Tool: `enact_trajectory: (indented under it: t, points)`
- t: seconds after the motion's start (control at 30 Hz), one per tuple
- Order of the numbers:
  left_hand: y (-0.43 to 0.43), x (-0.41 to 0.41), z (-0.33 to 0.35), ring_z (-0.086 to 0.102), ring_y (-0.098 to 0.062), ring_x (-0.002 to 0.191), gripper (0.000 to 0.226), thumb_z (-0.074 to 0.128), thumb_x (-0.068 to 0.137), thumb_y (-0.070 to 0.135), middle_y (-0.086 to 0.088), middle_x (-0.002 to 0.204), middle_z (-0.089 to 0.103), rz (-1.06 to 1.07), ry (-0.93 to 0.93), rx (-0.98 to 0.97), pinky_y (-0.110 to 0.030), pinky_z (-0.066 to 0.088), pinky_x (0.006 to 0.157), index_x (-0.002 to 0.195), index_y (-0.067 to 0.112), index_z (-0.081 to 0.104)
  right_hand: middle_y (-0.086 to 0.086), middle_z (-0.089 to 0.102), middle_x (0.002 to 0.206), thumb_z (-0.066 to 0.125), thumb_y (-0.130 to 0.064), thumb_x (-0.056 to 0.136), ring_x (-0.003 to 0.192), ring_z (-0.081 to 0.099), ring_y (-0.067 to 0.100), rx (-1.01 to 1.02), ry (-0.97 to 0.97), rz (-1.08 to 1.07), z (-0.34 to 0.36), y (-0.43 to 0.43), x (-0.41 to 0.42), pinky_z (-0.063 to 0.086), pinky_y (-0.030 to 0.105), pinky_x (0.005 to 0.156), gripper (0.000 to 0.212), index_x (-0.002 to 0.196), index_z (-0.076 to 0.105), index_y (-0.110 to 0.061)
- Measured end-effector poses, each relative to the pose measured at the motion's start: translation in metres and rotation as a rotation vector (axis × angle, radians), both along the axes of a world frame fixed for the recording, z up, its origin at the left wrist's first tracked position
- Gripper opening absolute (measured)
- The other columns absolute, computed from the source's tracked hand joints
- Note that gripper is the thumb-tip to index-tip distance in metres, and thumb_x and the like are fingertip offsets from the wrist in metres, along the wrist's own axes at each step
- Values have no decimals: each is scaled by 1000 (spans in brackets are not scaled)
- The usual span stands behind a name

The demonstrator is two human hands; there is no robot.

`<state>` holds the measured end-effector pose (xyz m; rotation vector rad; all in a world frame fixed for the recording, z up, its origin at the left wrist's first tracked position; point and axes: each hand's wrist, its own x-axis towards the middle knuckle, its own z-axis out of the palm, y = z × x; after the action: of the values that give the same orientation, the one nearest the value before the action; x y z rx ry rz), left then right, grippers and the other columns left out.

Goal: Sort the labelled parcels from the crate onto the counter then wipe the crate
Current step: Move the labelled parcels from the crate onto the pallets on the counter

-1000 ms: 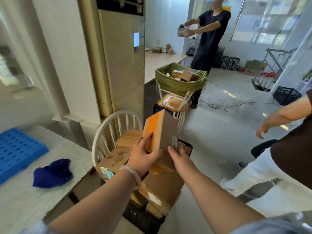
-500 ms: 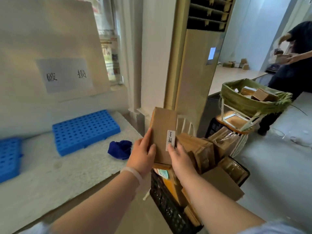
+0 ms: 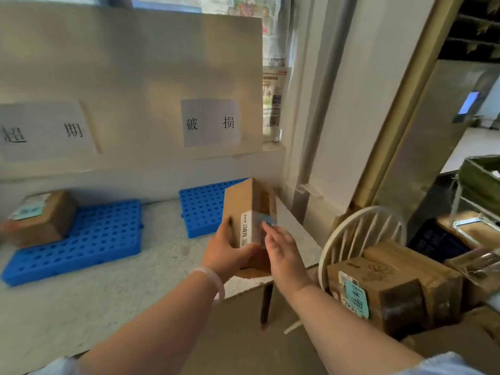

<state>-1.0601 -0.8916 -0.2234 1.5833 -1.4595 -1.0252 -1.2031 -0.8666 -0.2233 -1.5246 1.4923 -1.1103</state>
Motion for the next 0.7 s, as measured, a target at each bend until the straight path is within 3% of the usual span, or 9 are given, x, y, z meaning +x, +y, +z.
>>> enact_trajectory:
  t: [0.1,0.23,0.3,0.37,0.43,0.53,0.7]
  points:
    - [-8,47,-4,56,-20,110,86,72,78,41,-5,138,47,33,197,12,-25,53,73,150,38,25,-13,30,150,44,-36,103,136,26,5,-46,173,55,-5,-24,33,28,39,118,43,145,40,-40]
    - [-22,104,-9,61,-23,110,70,62,72,49,-1,132,54,21,333,94,-46,54,92,133,60,31,-9,7,161,50,-51,96,147,14,21,64,189,87,-8,-49,77,30,46,116,62,150,19,-51]
    - [-28,129,-9,61,-24,112,52,61,78,48,2,130,56,-1,368,111,-50,52,96,116,73,36,-5,16,158,50,-51,97,139,28,20,129,59,149,-7,-59,103,37,45,112,64,149,14,-55]
    - [-34,151,-10,60,-23,112,45,53,93,37,6,126,58,-17,348,80,-49,49,99,112,74,35,-6,26,150,50,-46,98,128,35,13,134,10,201,-9,-67,131,42,42,108,63,150,13,-54]
    - [-40,173,-12,60,-20,112,45,45,99,28,7,124,59,-10,321,28,-46,49,99,115,69,35,-7,30,149,51,-44,99,129,36,12,108,6,216,-16,-74,157,41,42,108,64,150,14,-54]
    - [-50,207,-24,57,-19,117,49,51,92,41,2,137,51,-7,225,-22,-46,49,100,120,74,28,-6,30,149,53,-43,98,132,35,13,103,14,219,-26,-85,191,40,41,110,65,150,15,-52]
    - [-58,253,-43,52,-13,120,59,51,87,61,8,141,43,-26,1,-40,-39,49,101,123,80,8,-7,30,143,54,-42,97,122,39,8,135,88,307,-42,-105,233,45,32,100,66,151,16,-49]
